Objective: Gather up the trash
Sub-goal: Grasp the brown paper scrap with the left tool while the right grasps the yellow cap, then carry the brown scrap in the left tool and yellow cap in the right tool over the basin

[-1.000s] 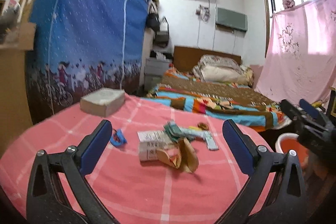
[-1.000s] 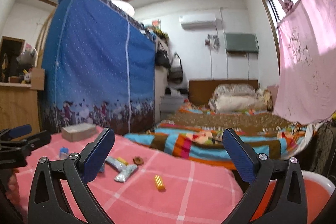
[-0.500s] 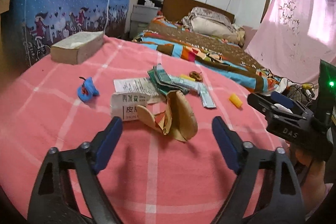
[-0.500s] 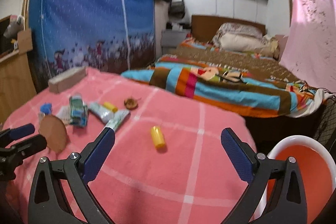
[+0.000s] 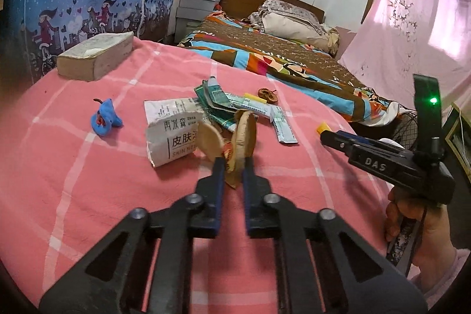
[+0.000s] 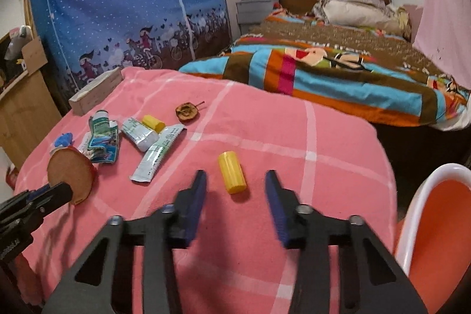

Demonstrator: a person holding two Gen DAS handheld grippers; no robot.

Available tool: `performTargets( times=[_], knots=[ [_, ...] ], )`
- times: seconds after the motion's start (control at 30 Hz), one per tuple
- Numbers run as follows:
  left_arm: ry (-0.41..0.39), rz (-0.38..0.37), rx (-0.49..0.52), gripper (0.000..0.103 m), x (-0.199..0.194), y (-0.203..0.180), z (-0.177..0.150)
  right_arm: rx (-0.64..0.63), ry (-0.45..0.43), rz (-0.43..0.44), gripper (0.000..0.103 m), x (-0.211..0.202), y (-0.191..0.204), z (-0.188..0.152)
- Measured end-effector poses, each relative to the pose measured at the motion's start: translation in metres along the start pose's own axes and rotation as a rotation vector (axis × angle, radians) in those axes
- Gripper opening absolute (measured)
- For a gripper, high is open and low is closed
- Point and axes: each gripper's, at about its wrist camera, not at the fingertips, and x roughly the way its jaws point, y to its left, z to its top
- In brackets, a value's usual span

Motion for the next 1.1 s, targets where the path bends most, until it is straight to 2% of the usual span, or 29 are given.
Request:
performTargets(
  times=[0.13, 0.43, 0.53, 0.63, 0.87, 1.1],
  knots=[
    [-0.011, -0.010, -0.001, 0.009, -0.001, 0.001, 0.001, -0.032, 0.015, -0.006, 0.013, 0.003, 0.007, 0.000],
    [-0.067, -0.044, 0.048, 0.009, -0.013, -0.006, -0.003, -0.034, -0.050, 0.077, 0.013, -0.014, 0.012, -0.008],
    [-0.091, -0.045, 0.066, 0.009, -0.017, -0.009, -0.004, -0.042, -0.110, 0.105, 0.013, -0.027, 0.016, -0.015],
    [-0.127, -0.039, 0.089, 0.009, -0.023, -0.014, -0.007, -0.045, -0.210, 0.119, 0.013, -0.048, 0.016, -0.021],
    [-0.269, -0.028, 0.166, 0.009, -0.047, -0.034, -0.009, -0.034, -0.397, 0.134, 0.013, -0.085, 0.009, -0.031],
    [-0.368, -0.038, 0.268, 0.009, -0.059, -0.070, -0.001, -0.093, -0.566, 0.081, 0.013, -0.124, 0.006, -0.039]
  ],
)
